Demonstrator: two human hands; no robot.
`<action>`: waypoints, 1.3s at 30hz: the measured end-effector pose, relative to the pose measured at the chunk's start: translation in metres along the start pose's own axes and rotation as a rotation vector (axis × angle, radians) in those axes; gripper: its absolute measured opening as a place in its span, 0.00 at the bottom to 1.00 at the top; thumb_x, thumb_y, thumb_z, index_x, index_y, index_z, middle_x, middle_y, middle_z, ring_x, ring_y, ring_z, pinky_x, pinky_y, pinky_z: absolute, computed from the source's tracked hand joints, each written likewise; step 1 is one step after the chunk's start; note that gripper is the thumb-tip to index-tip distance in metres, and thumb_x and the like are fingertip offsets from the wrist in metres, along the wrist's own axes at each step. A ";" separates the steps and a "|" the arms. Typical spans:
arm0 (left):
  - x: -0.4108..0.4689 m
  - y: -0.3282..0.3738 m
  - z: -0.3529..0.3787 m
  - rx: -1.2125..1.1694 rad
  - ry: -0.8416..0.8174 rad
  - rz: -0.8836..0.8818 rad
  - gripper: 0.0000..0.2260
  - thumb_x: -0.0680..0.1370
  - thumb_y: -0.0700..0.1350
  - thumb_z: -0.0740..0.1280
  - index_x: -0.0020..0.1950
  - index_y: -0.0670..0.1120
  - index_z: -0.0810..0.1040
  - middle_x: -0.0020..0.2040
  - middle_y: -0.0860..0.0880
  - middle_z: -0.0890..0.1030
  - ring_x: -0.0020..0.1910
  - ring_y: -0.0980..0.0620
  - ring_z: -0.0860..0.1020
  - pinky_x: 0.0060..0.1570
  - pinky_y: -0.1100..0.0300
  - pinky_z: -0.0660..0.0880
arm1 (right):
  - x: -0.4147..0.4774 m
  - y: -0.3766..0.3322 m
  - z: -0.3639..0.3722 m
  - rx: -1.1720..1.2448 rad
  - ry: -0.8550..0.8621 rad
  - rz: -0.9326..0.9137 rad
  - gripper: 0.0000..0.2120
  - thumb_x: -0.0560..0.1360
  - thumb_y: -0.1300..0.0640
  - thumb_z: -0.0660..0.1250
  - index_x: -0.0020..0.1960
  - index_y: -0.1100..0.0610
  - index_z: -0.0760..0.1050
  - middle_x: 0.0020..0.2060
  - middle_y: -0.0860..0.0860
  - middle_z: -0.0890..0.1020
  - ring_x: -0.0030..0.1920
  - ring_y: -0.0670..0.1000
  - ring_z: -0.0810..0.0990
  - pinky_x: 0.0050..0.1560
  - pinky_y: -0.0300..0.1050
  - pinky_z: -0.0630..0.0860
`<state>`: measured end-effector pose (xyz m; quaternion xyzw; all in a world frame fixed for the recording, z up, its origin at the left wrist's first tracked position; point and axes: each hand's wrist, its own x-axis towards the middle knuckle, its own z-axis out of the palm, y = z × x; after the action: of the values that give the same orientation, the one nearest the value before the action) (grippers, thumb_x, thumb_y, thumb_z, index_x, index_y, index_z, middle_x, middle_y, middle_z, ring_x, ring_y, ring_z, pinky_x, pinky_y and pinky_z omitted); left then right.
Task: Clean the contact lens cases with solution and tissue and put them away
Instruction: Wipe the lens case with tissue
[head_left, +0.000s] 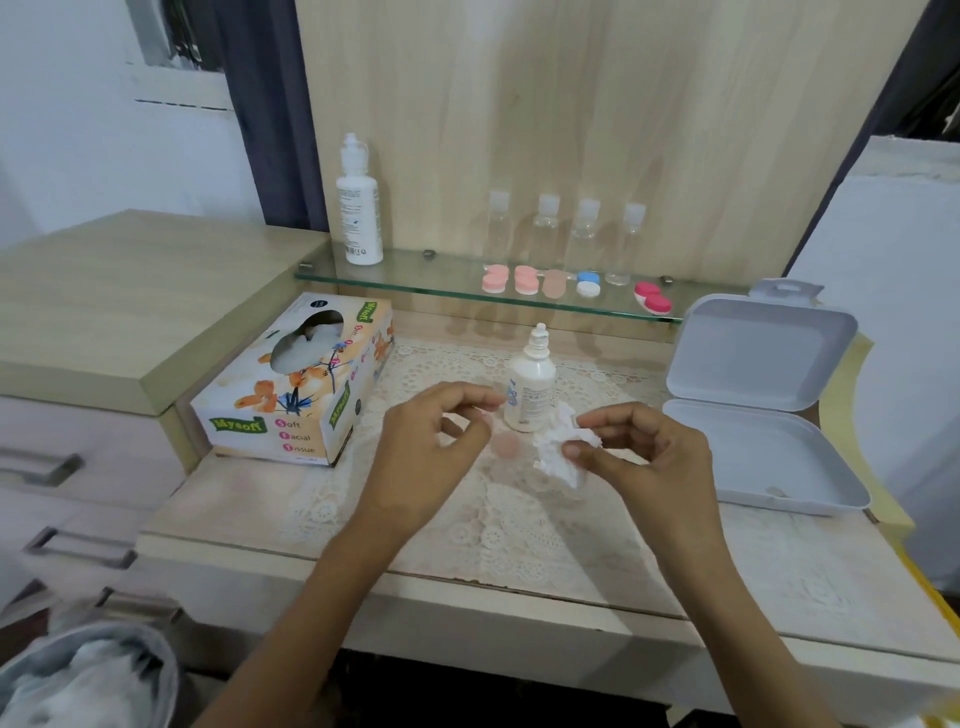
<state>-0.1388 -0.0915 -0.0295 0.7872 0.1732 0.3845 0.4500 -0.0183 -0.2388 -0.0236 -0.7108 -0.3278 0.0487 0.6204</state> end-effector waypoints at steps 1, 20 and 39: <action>0.001 0.001 -0.009 0.014 0.010 0.005 0.11 0.75 0.35 0.66 0.50 0.50 0.82 0.48 0.57 0.82 0.47 0.61 0.79 0.43 0.72 0.71 | 0.000 -0.004 0.007 0.006 -0.019 -0.009 0.11 0.63 0.63 0.79 0.41 0.51 0.82 0.37 0.44 0.84 0.40 0.44 0.81 0.42 0.31 0.76; -0.100 -0.047 -0.214 0.332 0.355 -0.142 0.12 0.71 0.40 0.64 0.51 0.51 0.82 0.47 0.58 0.83 0.44 0.62 0.79 0.42 0.68 0.74 | -0.065 -0.067 0.224 0.278 -0.553 -0.080 0.11 0.64 0.67 0.77 0.44 0.56 0.83 0.38 0.50 0.84 0.40 0.49 0.81 0.45 0.39 0.78; -0.245 -0.193 -0.302 0.446 0.498 -0.638 0.14 0.74 0.34 0.64 0.48 0.53 0.81 0.45 0.61 0.81 0.47 0.62 0.78 0.48 0.66 0.75 | -0.193 0.017 0.423 -0.222 -0.844 -0.117 0.07 0.68 0.62 0.75 0.42 0.53 0.81 0.36 0.44 0.81 0.39 0.46 0.79 0.42 0.44 0.78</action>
<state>-0.5123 0.0335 -0.2116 0.6558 0.5880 0.3575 0.3104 -0.3628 0.0187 -0.1996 -0.6713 -0.5955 0.2642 0.3535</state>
